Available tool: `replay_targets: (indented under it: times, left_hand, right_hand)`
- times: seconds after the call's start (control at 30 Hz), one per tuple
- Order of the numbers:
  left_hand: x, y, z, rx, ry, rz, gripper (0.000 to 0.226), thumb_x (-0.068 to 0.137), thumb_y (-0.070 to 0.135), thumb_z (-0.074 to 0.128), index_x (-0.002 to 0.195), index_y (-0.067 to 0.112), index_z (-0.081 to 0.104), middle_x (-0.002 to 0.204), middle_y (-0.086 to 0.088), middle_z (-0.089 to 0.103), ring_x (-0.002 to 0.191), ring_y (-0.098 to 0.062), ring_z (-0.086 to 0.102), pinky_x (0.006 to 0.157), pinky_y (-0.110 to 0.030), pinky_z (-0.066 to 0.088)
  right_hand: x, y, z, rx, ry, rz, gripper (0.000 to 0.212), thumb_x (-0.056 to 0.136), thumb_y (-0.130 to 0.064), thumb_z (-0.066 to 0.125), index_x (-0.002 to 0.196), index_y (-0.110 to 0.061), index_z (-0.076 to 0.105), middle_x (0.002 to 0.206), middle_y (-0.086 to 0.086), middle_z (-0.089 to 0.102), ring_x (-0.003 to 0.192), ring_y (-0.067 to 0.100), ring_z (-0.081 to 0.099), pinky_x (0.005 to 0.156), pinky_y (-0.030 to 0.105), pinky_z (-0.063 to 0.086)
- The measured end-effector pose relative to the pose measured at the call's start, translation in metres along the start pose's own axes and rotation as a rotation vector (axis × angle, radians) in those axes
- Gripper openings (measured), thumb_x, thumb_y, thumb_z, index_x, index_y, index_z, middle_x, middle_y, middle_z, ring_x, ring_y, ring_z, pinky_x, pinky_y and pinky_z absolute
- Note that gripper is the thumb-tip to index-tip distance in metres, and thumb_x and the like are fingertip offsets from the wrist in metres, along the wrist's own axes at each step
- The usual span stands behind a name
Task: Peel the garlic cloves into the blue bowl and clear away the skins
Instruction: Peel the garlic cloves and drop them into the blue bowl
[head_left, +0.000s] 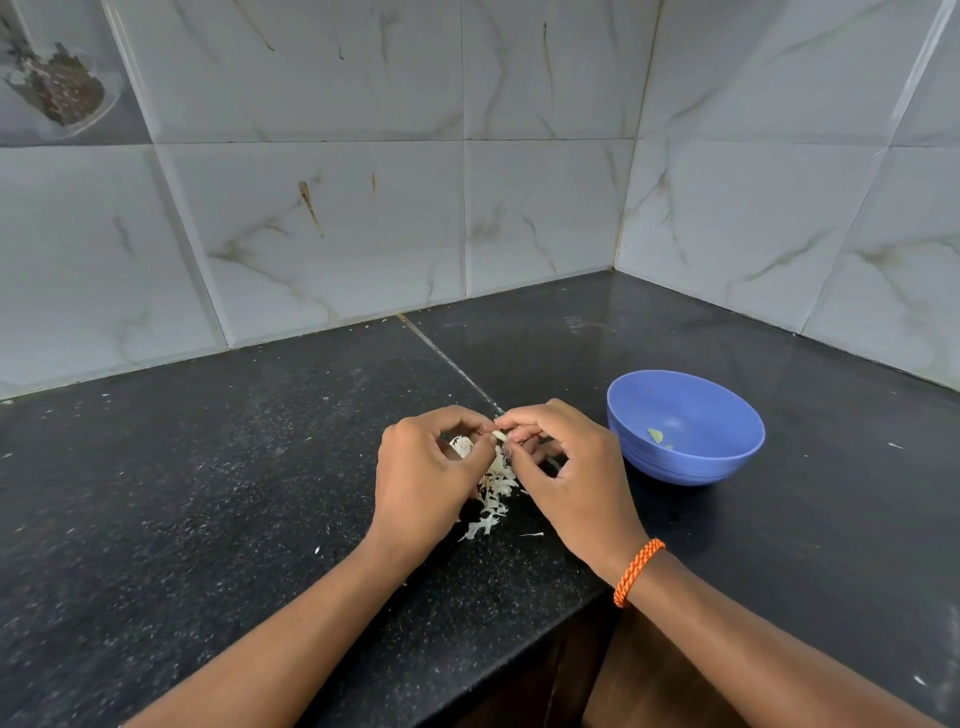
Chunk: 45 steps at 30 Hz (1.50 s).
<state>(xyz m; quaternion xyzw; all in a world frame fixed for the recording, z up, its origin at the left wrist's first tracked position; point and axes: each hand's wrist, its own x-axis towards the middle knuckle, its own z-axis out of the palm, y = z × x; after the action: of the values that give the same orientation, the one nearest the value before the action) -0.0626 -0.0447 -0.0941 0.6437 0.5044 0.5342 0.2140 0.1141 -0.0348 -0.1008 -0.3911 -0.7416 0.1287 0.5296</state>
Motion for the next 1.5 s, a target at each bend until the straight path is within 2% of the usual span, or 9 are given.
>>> replay_targets:
  times: [0.13, 0.23, 0.43, 0.6, 0.73, 1.03, 1.23, 1.4, 1.5]
  left_hand:
    - [0.001, 0.000, 0.000, 0.061, 0.017, 0.023, 0.015, 0.093, 0.021, 0.080, 0.086, 0.033, 0.080, 0.068, 0.010, 0.075, 0.050, -0.019, 0.068, 0.056, -0.046, 0.059]
    - [0.001, 0.001, 0.000, 0.113, 0.019, 0.053, 0.015, 0.090, 0.021, 0.081, 0.083, 0.035, 0.077, 0.076, 0.015, 0.076, 0.051, -0.011, 0.064, 0.057, -0.039, 0.058]
    - [0.000, 0.003, -0.001, 0.130, 0.021, 0.058, 0.018, 0.088, 0.019, 0.081, 0.078, 0.033, 0.076, 0.063, 0.015, 0.069, 0.047, -0.007, 0.056, 0.054, -0.030, 0.050]
    - [0.000, 0.003, 0.000, 0.088, 0.017, 0.046, 0.014, 0.086, 0.024, 0.078, 0.075, 0.032, 0.075, 0.054, 0.010, 0.064, 0.048, -0.029, 0.058, 0.051, -0.045, 0.051]
    - [0.000, 0.002, 0.001, 0.033, 0.006, 0.027, 0.009, 0.086, 0.027, 0.077, 0.077, 0.029, 0.076, 0.054, 0.001, 0.065, 0.051, -0.037, 0.061, 0.050, -0.047, 0.053]
    - [0.000, 0.007, 0.000, 0.011, -0.001, 0.026, 0.010, 0.084, 0.032, 0.074, 0.076, 0.027, 0.076, 0.056, 0.001, 0.066, 0.050, -0.033, 0.063, 0.052, -0.042, 0.052]
    - [0.001, 0.006, -0.001, 0.010, -0.002, -0.001, 0.017, 0.091, 0.020, 0.080, 0.077, 0.029, 0.077, 0.058, 0.004, 0.069, 0.052, -0.033, 0.066, 0.054, -0.051, 0.057]
    - [0.000, 0.008, -0.001, 0.013, -0.029, -0.020, 0.016, 0.100, 0.022, 0.075, 0.086, 0.032, 0.076, 0.065, 0.004, 0.072, 0.049, -0.019, 0.071, 0.057, -0.032, 0.052]
    - [-0.001, 0.010, -0.001, 0.015, -0.046, -0.039, 0.020, 0.100, 0.017, 0.070, 0.091, 0.033, 0.076, 0.083, 0.008, 0.076, 0.048, -0.019, 0.070, 0.055, -0.028, 0.050]
  right_hand:
    - [-0.001, -0.002, -0.002, -0.004, 0.010, 0.016, 0.020, 0.096, -0.011, 0.077, 0.114, -0.021, 0.078, 0.100, -0.012, 0.073, 0.091, 0.012, 0.072, 0.070, 0.023, 0.060]
    - [-0.001, -0.002, -0.002, -0.013, 0.015, 0.029, 0.028, 0.095, -0.011, 0.078, 0.120, -0.024, 0.076, 0.099, -0.013, 0.073, 0.091, 0.012, 0.071, 0.071, 0.024, 0.061]
    - [-0.002, -0.004, -0.001, -0.053, -0.012, -0.017, 0.033, 0.095, -0.012, 0.079, 0.125, -0.024, 0.072, 0.100, -0.013, 0.074, 0.092, 0.010, 0.071, 0.072, 0.026, 0.061]
    - [-0.005, -0.004, 0.002, -0.144, 0.004, -0.101, 0.036, 0.094, -0.007, 0.079, 0.126, -0.020, 0.071, 0.101, -0.009, 0.070, 0.089, 0.008, 0.070, 0.077, 0.029, 0.061]
    - [-0.008, -0.005, 0.002, -0.209, -0.008, -0.147, 0.039, 0.093, -0.007, 0.077, 0.129, -0.020, 0.068, 0.104, -0.008, 0.067, 0.090, 0.008, 0.068, 0.078, 0.033, 0.061]
    - [-0.010, -0.005, 0.002, -0.232, 0.050, -0.185, 0.019, 0.096, -0.007, 0.077, 0.114, -0.015, 0.074, 0.102, -0.005, 0.071, 0.088, 0.008, 0.068, 0.074, 0.028, 0.059]
    - [-0.004, -0.001, -0.001, -0.029, 0.064, -0.060, 0.015, 0.095, -0.007, 0.078, 0.108, -0.014, 0.081, 0.099, -0.008, 0.078, 0.088, 0.007, 0.075, 0.074, 0.029, 0.063]
    - [-0.004, 0.002, -0.002, 0.080, 0.074, 0.065, 0.018, 0.097, -0.011, 0.077, 0.113, -0.017, 0.082, 0.099, -0.012, 0.080, 0.088, 0.009, 0.078, 0.076, 0.036, 0.066]
    - [-0.003, 0.004, -0.001, 0.060, 0.087, 0.071, 0.020, 0.098, -0.011, 0.076, 0.116, -0.019, 0.082, 0.103, -0.013, 0.080, 0.090, 0.010, 0.078, 0.076, 0.037, 0.065]
